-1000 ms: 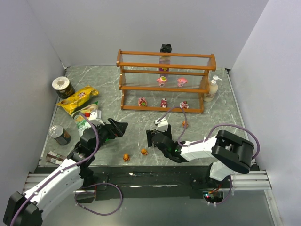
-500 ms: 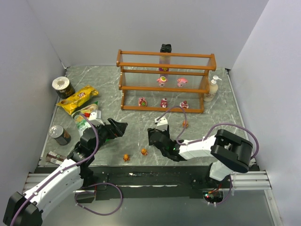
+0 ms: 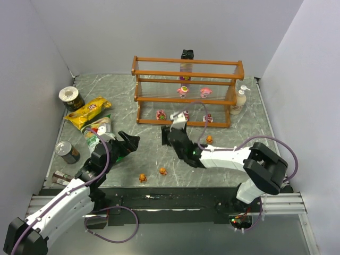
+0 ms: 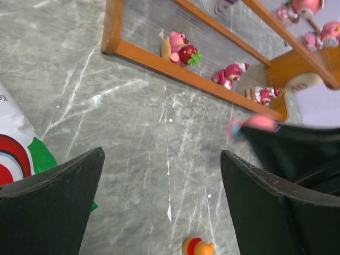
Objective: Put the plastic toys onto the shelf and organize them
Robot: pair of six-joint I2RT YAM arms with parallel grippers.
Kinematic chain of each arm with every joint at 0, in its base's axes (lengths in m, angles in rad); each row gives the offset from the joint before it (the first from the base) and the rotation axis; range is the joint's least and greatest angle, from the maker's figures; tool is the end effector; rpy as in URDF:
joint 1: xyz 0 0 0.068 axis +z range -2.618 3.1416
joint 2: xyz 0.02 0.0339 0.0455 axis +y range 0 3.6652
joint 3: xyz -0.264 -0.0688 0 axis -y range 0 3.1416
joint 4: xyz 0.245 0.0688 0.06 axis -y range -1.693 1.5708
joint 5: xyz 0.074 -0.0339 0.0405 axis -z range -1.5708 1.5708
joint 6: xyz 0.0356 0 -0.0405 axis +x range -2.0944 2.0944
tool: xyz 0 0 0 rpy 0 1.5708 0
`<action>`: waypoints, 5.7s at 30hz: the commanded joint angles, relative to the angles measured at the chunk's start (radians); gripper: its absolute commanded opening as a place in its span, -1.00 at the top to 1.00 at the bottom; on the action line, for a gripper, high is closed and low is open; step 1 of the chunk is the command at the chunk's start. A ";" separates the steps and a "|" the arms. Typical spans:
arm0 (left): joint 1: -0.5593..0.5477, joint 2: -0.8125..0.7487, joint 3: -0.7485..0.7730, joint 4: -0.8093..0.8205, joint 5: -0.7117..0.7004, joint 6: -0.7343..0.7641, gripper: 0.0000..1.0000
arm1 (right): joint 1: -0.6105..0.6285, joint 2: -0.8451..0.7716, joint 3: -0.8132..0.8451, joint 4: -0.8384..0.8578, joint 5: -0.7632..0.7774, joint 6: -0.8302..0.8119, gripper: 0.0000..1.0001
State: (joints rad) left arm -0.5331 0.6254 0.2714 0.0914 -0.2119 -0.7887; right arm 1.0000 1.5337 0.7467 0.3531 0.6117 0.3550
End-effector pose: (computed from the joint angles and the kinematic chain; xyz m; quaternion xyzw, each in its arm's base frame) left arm 0.1430 -0.0757 0.2112 -0.1644 0.7745 -0.3051 0.5292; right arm 0.1897 0.2576 0.2028 -0.1010 0.8136 0.1241 0.5590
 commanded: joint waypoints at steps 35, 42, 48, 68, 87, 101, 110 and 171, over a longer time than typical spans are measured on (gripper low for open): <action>0.004 0.034 0.052 -0.013 -0.003 -0.052 -0.93 | -0.227 0.497 0.973 -0.180 -0.121 -0.269 0.20; 0.004 0.046 0.055 -0.010 -0.004 -0.049 -0.93 | -0.235 0.520 0.987 -0.206 -0.133 -0.254 0.19; 0.004 0.050 0.054 -0.010 -0.007 -0.049 -0.93 | -0.238 0.539 1.005 -0.241 -0.135 -0.231 0.18; 0.004 0.051 0.057 -0.015 -0.014 -0.047 -0.93 | -0.267 0.623 1.188 -0.514 -0.116 -0.111 -0.08; 0.004 0.063 0.061 -0.019 -0.024 -0.053 -0.93 | -0.268 0.585 1.197 -0.523 -0.125 -0.151 -0.64; 0.004 0.036 0.046 0.011 -0.009 -0.044 -0.93 | -0.256 0.402 1.048 -0.444 -0.202 -0.163 -1.00; 0.004 0.000 0.028 0.041 0.005 -0.026 -0.93 | -0.230 0.255 0.952 -0.463 -0.230 -0.175 -1.00; 0.002 -0.081 0.042 -0.145 -0.185 -0.099 -0.93 | 0.496 0.299 0.344 -0.454 0.122 0.515 -0.40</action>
State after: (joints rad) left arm -0.5331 0.5472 0.2905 -0.0532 -0.3679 -0.8787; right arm 1.4834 1.7931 1.0481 -0.0715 0.6727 0.8452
